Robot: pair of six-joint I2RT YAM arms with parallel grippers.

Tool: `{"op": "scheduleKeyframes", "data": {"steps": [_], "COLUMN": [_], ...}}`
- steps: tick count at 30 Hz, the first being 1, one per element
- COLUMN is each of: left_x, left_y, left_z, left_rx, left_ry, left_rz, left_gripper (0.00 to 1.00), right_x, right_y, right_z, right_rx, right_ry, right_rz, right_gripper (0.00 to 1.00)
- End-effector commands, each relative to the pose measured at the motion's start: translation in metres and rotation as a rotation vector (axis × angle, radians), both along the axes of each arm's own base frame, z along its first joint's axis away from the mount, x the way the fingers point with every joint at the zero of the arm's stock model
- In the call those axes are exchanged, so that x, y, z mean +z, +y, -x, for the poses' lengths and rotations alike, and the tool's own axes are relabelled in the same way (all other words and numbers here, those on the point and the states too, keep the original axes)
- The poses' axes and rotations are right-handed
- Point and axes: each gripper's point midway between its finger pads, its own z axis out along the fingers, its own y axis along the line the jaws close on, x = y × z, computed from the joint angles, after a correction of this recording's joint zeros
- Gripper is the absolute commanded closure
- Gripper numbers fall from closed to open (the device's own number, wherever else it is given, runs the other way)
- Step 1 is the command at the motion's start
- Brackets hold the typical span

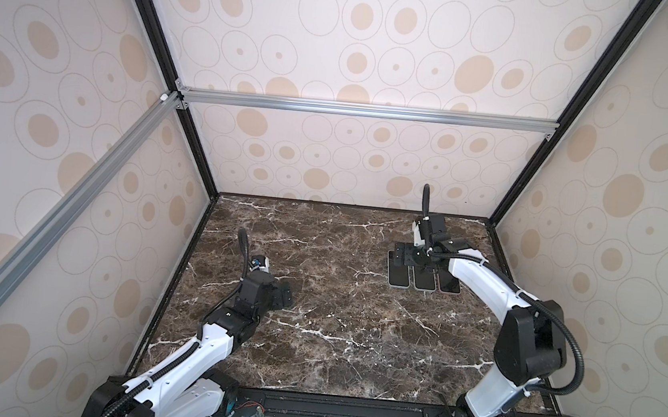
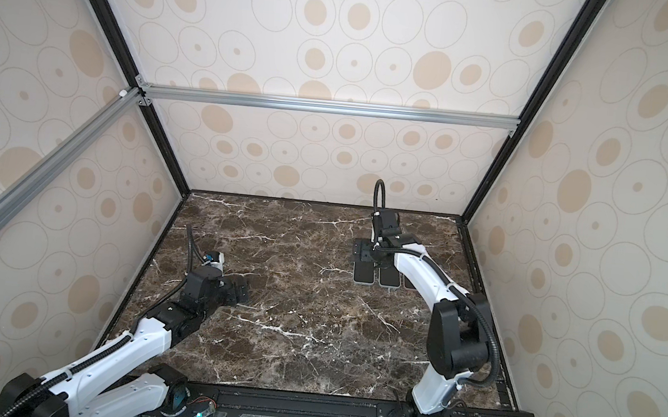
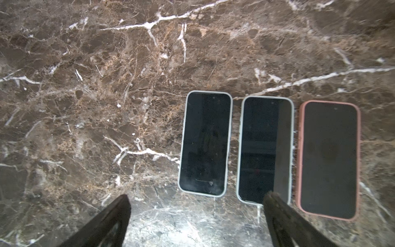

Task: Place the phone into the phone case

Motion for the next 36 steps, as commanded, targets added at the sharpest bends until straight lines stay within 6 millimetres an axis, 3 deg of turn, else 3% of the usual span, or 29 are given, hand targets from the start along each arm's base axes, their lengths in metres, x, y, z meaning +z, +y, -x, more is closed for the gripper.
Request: {"op": "scheduleKeyframes", "data": {"steps": [1, 9, 10, 16, 22, 25, 28, 36], "left_x": [0.029, 0.022, 0.025, 0.043, 0.030, 0.020, 0.025, 0.026], "left_y": [0.029, 0.063, 0.065, 0.087, 0.098, 0.095, 0.094, 0.090], "left_z": [-0.018, -0.028, -0.029, -0.031, -0.028, -0.036, -0.044, -0.059], "left_rx": [0.105, 0.215, 0.217, 0.293, 0.304, 0.273, 0.268, 0.208], "left_ry": [-0.113, -0.177, -0.216, -0.343, -0.433, -0.413, -0.451, -0.522], "left_rz": [-0.122, -0.216, -0.224, -0.288, -0.322, -0.333, -0.326, -0.371], "left_gripper": [0.00, 0.00, 0.00, 0.00, 0.00, 0.00, 0.00, 0.00], "right_x": [0.019, 0.020, 0.018, 0.011, -0.018, -0.032, -0.041, -0.042], "right_y": [-0.023, -0.064, -0.079, -0.104, -0.133, -0.141, -0.146, -0.141], "right_z": [0.001, 0.032, 0.034, 0.048, 0.053, 0.052, 0.050, 0.031], "right_rx": [-0.026, -0.061, -0.095, -0.128, -0.216, -0.236, -0.251, -0.217], "right_ry": [-0.130, -0.273, -0.287, -0.495, -0.489, -0.491, -0.503, -0.555], "right_rz": [0.081, 0.194, 0.209, 0.232, 0.170, 0.146, 0.130, 0.110], "right_gripper": [0.00, 0.01, 0.01, 0.00, 0.00, 0.01, 0.00, 0.00]}}
